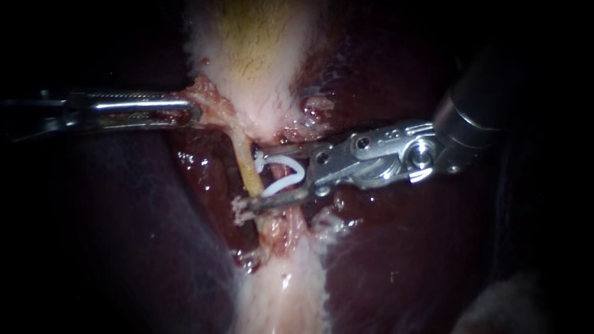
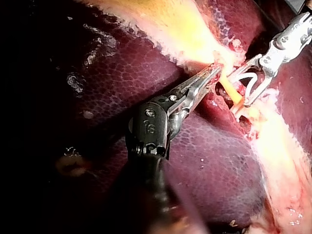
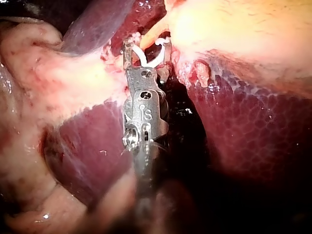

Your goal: Clipping third clip left tube

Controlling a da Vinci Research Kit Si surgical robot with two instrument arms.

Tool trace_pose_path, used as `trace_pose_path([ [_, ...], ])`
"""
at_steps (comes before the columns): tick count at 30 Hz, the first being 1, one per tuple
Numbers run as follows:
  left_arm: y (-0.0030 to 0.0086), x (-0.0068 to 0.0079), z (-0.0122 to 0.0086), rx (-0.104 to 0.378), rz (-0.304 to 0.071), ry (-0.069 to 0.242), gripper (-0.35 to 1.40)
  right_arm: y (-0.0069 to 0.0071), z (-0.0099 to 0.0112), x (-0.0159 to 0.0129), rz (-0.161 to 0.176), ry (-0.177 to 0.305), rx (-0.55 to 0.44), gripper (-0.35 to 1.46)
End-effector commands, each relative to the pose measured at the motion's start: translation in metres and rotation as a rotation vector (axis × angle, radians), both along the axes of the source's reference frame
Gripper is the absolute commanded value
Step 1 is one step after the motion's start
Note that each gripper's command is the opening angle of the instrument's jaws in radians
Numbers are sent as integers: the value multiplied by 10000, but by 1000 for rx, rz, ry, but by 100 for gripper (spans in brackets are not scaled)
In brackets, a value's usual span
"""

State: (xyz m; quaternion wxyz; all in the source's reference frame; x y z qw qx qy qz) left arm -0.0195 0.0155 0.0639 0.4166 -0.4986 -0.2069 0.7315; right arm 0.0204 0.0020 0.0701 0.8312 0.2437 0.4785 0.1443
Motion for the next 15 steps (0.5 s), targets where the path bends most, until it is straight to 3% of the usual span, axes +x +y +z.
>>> trace_pose_path([
  [1,0,0,0,0,0,0,-35,1,1,1,6,-3,9,49],
  [15,-1,-1,0,-1,0,1,-35,10,7,28,65,42,87,49],
])
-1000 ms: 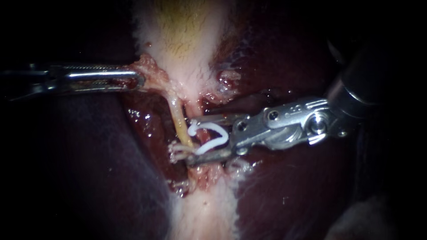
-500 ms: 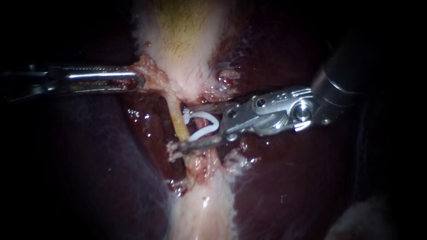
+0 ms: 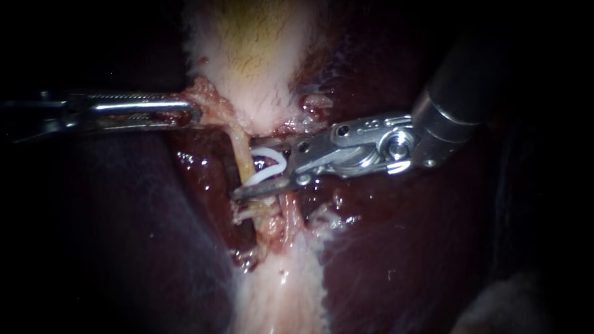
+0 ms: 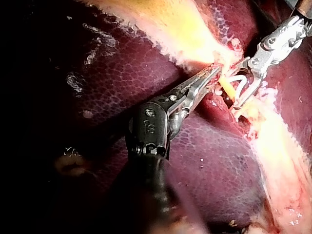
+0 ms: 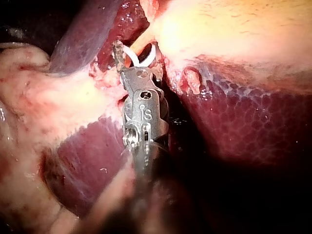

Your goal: Clipping third clip left tube

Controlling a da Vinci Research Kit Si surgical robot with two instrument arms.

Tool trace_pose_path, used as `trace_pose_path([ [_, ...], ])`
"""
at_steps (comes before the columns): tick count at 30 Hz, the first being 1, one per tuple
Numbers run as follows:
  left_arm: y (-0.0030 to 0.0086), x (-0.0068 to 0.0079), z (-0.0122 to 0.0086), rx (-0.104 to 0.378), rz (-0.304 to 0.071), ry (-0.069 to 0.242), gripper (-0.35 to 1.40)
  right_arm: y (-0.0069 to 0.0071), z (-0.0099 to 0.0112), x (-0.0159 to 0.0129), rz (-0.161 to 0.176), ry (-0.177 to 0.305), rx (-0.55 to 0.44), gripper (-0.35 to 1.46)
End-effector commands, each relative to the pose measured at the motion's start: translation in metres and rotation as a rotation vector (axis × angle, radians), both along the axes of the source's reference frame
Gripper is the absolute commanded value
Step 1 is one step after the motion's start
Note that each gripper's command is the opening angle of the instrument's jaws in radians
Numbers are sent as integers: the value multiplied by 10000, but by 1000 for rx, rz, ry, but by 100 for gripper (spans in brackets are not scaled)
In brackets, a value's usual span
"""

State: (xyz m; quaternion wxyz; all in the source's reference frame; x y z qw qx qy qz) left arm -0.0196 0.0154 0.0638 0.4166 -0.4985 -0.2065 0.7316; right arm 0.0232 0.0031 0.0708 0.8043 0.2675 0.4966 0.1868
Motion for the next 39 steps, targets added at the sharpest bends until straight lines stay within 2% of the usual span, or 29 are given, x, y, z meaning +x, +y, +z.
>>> trace_pose_path([
  [1,0,0,0,0,0,0,-35,1,0,2,1,6,4,49],
  [9,0,0,0,-1,-2,2,-35,4,-2,14,26,77,62,49],
  [10,0,0,0,-1,-2,2,-35,4,-2,14,21,87,64,49],
  [16,0,1,1,-2,-4,4,-35,4,-12,13,35,120,71,49],
  [18,0,2,1,-2,-4,3,-35,5,-18,11,50,136,84,49],
  [22,0,3,1,-3,-5,5,-35,7,-33,8,57,177,115,49],
  [30,0,5,2,-3,-7,6,-35,8,-60,7,45,258,197,46],
  [33,0,5,3,-3,-7,6,-35,5,-63,9,33,273,210,45],
  [39,0,6,4,-4,-6,6,-35,9,-66,10,49,277,220,45],
])
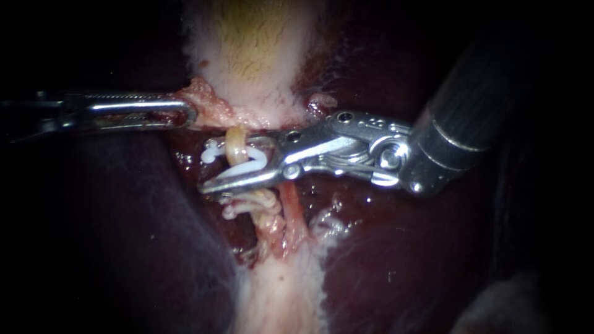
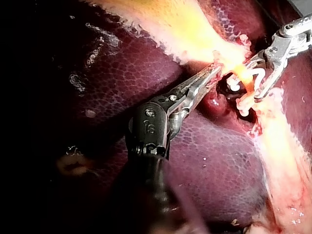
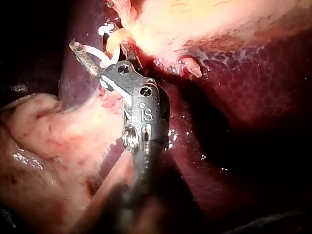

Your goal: Clipping third clip left tube

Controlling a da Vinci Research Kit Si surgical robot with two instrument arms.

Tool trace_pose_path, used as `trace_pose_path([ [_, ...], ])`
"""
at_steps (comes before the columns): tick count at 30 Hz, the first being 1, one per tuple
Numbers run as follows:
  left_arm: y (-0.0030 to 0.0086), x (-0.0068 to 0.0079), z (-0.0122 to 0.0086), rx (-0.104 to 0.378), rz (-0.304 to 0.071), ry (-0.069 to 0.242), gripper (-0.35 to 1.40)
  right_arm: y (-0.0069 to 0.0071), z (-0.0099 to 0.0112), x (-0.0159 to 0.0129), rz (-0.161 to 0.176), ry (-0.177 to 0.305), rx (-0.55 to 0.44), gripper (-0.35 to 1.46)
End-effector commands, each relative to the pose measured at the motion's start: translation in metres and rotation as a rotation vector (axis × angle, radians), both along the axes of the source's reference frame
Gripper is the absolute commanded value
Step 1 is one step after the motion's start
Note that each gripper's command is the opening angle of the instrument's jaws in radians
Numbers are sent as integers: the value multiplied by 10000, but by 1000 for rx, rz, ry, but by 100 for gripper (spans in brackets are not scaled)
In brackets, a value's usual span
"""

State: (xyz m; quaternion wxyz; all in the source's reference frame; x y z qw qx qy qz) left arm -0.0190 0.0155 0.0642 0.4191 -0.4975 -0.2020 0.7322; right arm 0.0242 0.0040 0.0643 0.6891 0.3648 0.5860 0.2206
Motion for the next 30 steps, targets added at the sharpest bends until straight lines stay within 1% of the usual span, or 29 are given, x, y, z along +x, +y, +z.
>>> trace_pose_path([
  [1,0,0,0,0,1,-1,-35,2,-1,0,5,0,1,45],
  [7,0,0,1,-1,-1,1,-35,10,-4,1,30,-7,22,45],
  [10,0,0,1,-1,-1,1,-35,12,-4,1,35,-13,39,44],
  [15,1,1,1,-1,-1,1,-35,13,-3,0,39,-27,97,39],
  [21,1,1,2,-1,-1,1,-35,13,-4,-1,41,-32,120,32],
  [30,1,1,2,-2,-3,3,-35,13,-3,-4,41,-36,143,16],
])
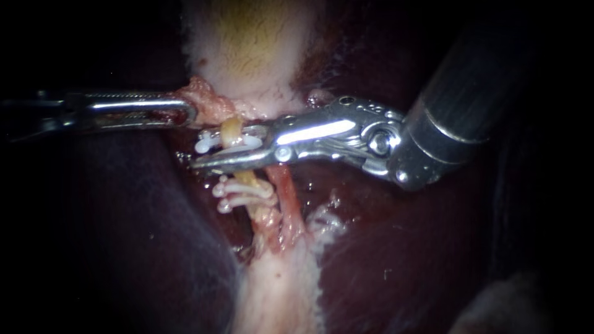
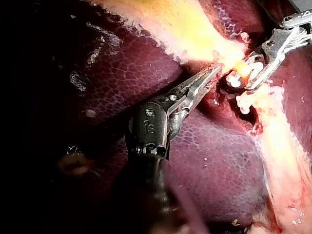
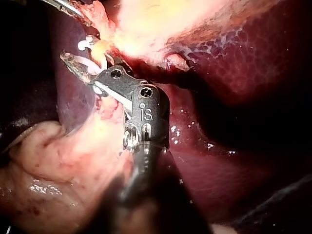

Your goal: Clipping third clip left tube

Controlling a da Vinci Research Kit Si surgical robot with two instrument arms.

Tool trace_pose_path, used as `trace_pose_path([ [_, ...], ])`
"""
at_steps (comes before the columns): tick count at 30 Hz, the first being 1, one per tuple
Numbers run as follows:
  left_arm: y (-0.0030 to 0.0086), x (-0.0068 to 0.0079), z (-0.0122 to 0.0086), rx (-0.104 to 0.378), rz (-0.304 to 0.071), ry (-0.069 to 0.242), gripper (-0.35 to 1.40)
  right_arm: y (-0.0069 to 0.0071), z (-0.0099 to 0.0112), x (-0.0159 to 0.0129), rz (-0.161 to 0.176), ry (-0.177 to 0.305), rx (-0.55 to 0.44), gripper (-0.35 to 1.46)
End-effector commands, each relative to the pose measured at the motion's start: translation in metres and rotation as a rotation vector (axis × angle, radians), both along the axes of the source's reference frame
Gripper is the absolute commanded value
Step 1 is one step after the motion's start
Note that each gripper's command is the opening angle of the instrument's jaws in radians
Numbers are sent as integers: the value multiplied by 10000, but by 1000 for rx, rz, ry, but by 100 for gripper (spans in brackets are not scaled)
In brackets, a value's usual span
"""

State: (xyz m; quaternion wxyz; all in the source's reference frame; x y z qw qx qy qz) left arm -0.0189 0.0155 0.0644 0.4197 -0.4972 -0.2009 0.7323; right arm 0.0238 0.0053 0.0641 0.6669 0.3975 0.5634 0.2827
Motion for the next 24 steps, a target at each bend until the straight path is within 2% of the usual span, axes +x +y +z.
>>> trace_pose_path([
  [1,0,0,0,-1,-2,1,-35,0,0,-1,0,0,-1,14],
  [10,0,0,0,-1,-2,1,-35,0,0,-3,-4,-5,41,-3],
  [20,0,0,0,-1,-2,1,-35,-1,-2,-5,-20,-3,84,-35],
  [24,0,0,0,-2,-4,3,-35,-1,-3,-9,-21,-5,120,-35],
])
